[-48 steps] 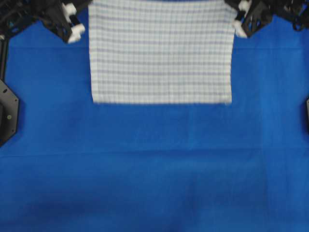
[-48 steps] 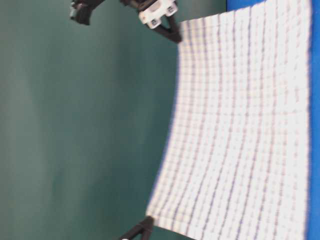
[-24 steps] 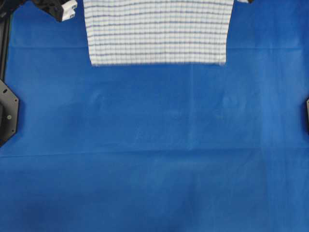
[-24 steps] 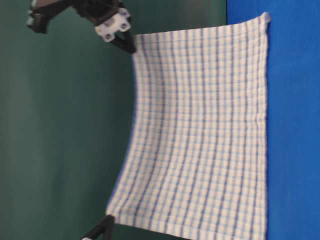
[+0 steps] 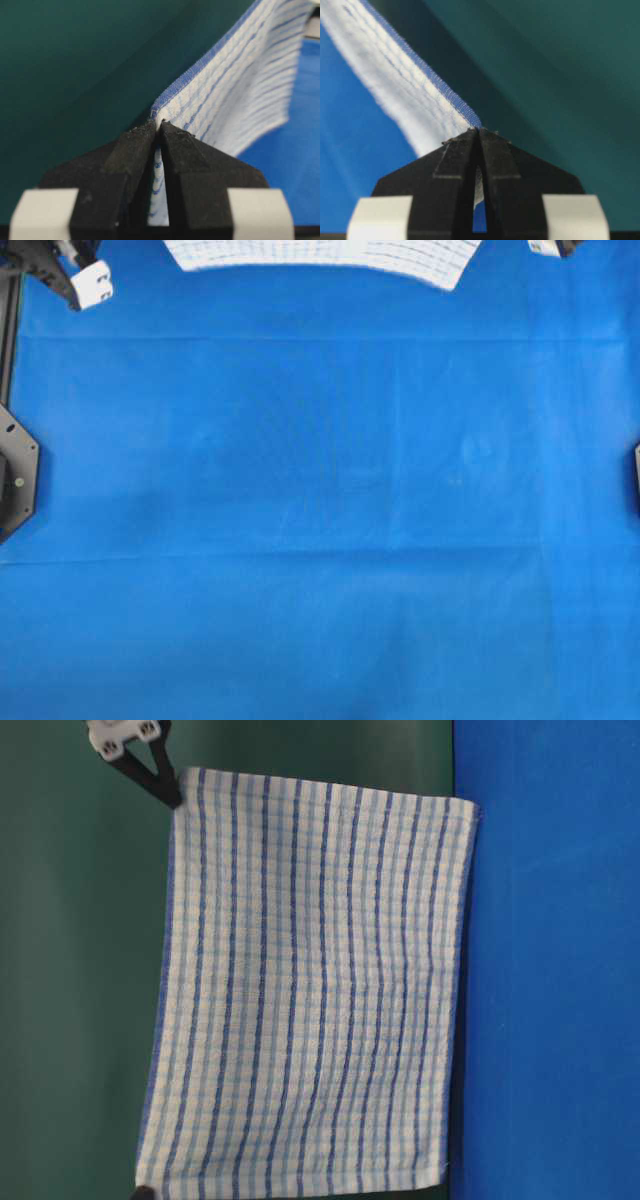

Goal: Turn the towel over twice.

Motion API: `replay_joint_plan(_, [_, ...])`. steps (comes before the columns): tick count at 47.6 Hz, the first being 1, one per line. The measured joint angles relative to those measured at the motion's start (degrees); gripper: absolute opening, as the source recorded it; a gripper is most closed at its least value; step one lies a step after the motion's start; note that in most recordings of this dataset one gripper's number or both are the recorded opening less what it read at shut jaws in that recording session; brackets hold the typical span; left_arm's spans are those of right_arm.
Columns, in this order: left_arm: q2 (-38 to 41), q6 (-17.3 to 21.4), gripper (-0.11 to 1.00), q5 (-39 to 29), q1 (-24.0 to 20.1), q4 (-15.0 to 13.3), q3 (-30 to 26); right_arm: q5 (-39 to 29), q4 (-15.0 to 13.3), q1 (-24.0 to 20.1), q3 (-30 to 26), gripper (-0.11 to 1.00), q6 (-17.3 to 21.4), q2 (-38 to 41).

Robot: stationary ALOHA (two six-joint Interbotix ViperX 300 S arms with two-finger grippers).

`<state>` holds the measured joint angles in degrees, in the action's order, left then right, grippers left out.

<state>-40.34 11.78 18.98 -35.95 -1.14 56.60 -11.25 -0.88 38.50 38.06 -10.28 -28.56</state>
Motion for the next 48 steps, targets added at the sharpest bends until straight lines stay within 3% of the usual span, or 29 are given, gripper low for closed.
replay_joint_plan(10, [-3.6,-1.8,0.03,-2.5,4.8,0.0,4.3,-7.5,0.8,-6.8,2.5,0.03,0.7,-4.6])
replay_joint_plan(23, [-4.0,-2.7,0.03,-3.3,10.9,-0.1,12.0,-14.5,0.9,-17.3,7.2,0.03,4.9,-6.5])
replay_joint_plan(35, [-3.5,-5.2,0.03,-6.6,19.1,-0.1,13.9,-14.3,0.9,-25.0,13.5,0.03,9.6,-6.1])
replay_joint_plan(48, [1.4,-9.9,0.03,-10.7,31.4,-0.1,13.9,-10.5,0.9,-31.5,18.9,0.03,15.9,-3.6])
